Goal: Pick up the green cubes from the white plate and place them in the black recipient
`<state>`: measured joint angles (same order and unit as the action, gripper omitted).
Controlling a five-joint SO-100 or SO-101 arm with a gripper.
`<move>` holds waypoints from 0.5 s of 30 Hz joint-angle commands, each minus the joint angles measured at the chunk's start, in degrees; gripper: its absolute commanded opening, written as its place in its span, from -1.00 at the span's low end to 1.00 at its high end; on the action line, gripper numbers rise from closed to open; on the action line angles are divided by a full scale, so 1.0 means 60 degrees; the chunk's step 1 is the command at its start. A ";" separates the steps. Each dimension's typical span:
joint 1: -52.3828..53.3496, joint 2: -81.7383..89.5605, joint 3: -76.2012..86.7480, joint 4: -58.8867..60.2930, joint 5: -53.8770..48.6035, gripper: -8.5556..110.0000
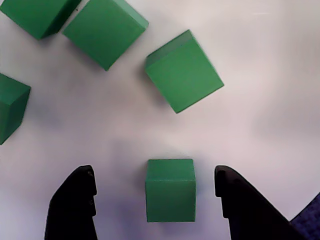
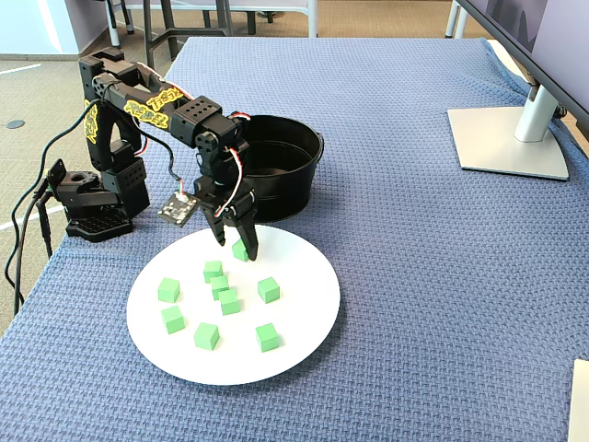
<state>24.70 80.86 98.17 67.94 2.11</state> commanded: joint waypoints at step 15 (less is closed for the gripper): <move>-0.0776 -0.0293 -0.0205 -0.0469 0.0498 -0.50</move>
<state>20.74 78.84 98.17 66.53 4.92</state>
